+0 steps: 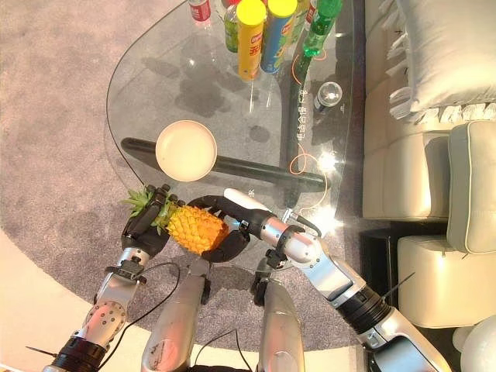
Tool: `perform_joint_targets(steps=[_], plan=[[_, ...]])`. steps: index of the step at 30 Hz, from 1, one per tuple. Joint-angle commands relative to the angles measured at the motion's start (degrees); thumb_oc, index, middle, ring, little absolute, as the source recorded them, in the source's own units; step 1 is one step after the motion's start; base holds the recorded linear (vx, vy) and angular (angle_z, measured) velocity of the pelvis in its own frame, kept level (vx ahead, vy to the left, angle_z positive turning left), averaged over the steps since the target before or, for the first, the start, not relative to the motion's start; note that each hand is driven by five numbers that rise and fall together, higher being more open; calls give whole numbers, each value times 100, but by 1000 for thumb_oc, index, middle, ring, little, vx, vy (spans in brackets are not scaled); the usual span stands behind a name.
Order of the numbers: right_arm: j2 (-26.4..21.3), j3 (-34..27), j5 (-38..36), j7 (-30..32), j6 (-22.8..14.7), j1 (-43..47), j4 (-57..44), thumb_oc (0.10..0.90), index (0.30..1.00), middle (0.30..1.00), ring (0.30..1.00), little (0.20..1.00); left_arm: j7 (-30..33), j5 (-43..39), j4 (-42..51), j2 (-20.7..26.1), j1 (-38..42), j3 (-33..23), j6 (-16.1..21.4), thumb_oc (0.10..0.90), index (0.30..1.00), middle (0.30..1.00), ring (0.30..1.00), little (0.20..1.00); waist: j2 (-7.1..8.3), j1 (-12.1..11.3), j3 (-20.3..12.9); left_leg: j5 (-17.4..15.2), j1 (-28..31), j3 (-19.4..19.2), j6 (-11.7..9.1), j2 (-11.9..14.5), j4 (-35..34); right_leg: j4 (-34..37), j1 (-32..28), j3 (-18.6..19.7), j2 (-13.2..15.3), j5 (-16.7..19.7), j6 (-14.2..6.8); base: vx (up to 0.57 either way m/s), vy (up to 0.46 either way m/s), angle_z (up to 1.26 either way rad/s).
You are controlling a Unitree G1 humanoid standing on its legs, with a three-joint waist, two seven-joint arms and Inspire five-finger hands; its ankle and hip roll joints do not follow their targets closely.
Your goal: Pick up the fruit to the plate
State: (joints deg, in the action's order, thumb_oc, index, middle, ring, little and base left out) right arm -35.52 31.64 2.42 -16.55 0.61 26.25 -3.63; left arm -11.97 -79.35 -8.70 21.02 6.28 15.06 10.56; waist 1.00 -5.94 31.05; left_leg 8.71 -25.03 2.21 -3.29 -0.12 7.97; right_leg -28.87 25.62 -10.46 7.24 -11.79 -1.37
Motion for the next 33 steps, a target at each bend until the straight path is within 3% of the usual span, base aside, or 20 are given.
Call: perform_joint_targets(steps=[1, 8, 10, 11, 33], plan=[[350, 162, 31, 90, -525, 319, -831, 100, 300, 300, 300, 200, -1022, -22, 1087, -447, 338, 494, 32, 100, 300, 300, 300, 200, 68, 128, -126, -1013, 147, -244, 414, -403, 980, 1464, -426, 109, -138, 1259, -193, 0, 0, 0], [367, 141, 165, 390, -362, 292, -755, 100, 300, 300, 300, 200, -1013, -25, 1104, -482, 346, 490, 94, 100, 300, 300, 300, 200, 67, 141, -126, -1027, 183, -286, 420, -389, 991, 1451, -447, 116, -129, 1263, -199, 0, 0, 0], [375, 87, 258, 528, -316, 261, -727, 523, 662, 662, 662, 623, -1008, -12, 1091, -501, 348, 473, 106, 100, 300, 300, 300, 200, 64, 150, -126, -1027, 204, -297, 422, -386, 980, 1466, -469, 122, -128, 1267, -201, 0, 0, 0], [376, 26, 346, 645, -270, 220, -731, 800, 900, 900, 900, 900, -1000, -2, 1091, -518, 344, 460, 122, 100, 300, 300, 300, 200, 65, 162, -126, -1032, 206, -311, 427, -385, 985, 1469, -472, 124, -122, 1270, -202, 0, 0, 0], [147, -874, 1023, 1412, 33, -561, -1083, 800, 900, 900, 900, 900, -1015, 69, 1245, -531, 112, 167, 259, 100, 300, 300, 300, 200, 95, 311, -126, -1093, 329, -467, 468, -297, 984, 1407, -521, 172, -140, 1242, -236, 2, -1, -2]])
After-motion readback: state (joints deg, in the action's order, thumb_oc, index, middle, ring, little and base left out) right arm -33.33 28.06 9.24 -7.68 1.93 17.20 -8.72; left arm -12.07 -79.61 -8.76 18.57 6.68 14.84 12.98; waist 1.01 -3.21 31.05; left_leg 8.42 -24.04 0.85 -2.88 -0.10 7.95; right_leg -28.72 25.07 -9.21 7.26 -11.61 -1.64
